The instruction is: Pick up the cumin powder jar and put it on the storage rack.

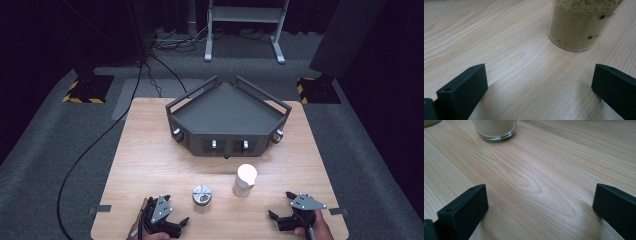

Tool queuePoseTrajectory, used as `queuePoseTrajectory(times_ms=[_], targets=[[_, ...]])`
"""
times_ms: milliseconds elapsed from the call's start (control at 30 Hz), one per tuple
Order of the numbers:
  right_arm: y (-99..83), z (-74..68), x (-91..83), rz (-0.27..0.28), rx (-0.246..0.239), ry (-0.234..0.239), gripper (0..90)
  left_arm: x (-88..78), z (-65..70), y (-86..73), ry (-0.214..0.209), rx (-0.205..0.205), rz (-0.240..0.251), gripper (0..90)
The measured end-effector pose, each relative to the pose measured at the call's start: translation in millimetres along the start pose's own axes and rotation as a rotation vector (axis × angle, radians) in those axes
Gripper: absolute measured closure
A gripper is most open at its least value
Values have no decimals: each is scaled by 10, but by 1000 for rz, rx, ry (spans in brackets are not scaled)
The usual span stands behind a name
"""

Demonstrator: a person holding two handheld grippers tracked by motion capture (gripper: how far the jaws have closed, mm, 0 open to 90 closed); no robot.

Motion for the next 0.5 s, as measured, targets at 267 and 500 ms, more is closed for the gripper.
queuePoseTrajectory(times_ms=[267,500], targets=[[0,2,0,0,-1,2,0,1,3,-1,1,-2,1,3],[-1,1,-1,0,-2,2,0,1,9,-2,4,-7,2,3]])
Point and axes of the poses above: each handheld gripper's, and its own axes: x roughly forward along the jaws, y roughly out of its top, z roughly to its right, the point moved 5 cm from there along x, roughly forward along the jaws, and after that the axes turned 10 degrees about -z, right-handed, at the moved point
